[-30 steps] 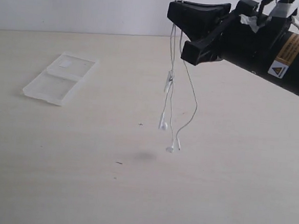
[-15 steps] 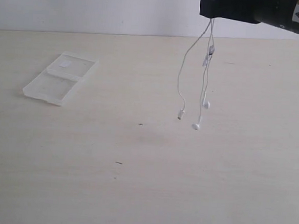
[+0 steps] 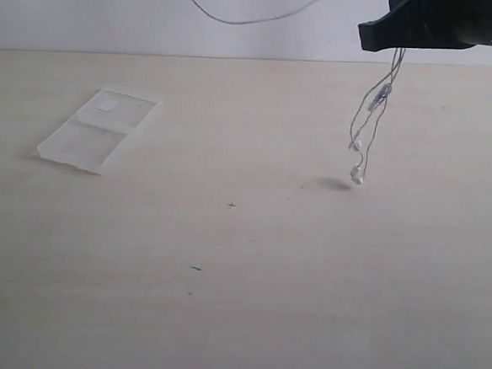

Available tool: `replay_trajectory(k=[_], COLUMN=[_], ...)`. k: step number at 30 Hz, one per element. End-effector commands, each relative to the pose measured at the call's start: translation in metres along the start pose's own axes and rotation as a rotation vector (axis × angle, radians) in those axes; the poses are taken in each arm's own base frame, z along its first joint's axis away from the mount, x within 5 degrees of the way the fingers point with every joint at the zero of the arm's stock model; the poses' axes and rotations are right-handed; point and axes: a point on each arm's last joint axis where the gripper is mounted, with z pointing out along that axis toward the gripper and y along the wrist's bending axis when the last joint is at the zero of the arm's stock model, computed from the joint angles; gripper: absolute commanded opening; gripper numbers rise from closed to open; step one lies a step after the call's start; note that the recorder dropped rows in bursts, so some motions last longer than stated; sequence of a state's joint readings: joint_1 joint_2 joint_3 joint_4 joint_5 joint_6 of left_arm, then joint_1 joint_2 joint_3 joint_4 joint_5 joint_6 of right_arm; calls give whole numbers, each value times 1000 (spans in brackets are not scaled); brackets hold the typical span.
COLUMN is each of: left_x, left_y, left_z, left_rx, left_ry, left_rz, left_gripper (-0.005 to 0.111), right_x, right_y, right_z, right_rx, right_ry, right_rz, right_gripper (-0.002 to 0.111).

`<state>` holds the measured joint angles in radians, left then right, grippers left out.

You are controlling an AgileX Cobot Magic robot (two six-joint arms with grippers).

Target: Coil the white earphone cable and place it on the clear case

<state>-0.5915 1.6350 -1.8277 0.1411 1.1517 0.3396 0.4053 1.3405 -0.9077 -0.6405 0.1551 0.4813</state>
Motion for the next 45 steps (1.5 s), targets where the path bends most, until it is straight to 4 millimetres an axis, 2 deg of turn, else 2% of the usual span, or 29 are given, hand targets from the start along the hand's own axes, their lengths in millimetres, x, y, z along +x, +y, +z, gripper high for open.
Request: replay_trajectory(k=[1,3,5,6,9,14,18,22,30,37,40,45], left_x=[2,3,4,5,7,-1,-15,-15,13,38,48,59], left_y=[-4,-7,-10,-12,-13,-13,-19,-25,-15,7,10,1], left_z=[41,60,80,88,98,99,103,111,138,151,155,170], left_rx=[29,43,58,65,64,59,153,281,460,473,466,432], left_ry=[100,141,177,193,213,126,-66,-182,-406,-596,-662,-757], left_rz=[9,17,22,25,33,-18,-43,-42,-80,-177,-196,-129], left_gripper=[0,5,22,37,60,62,62,62,62,62,62,62], right_x=[-1,-2,-2,-2,-2,-2,-3,-3,-6,-8,-9,-9], right_y=[-3,-3,-3,-3,-3,-3,-3,-3,0,1,2,2], right_z=[-2,-2,-2,-2,-2,-2,-2,-2,-2,-2,-3,-3], right_rx=[22,26,28,26,27,27,21,22,3,-18,-29,-31], right_ry=[12,10,5,2,3,3,-6,-6,-34,-62,-74,-73], right_rz=[-35,-63,-84,-84,-84,-82,-82,-84,-78,-46,-16,7], right_gripper=[0,0,0,0,0,0,0,0,0,0,0,0])
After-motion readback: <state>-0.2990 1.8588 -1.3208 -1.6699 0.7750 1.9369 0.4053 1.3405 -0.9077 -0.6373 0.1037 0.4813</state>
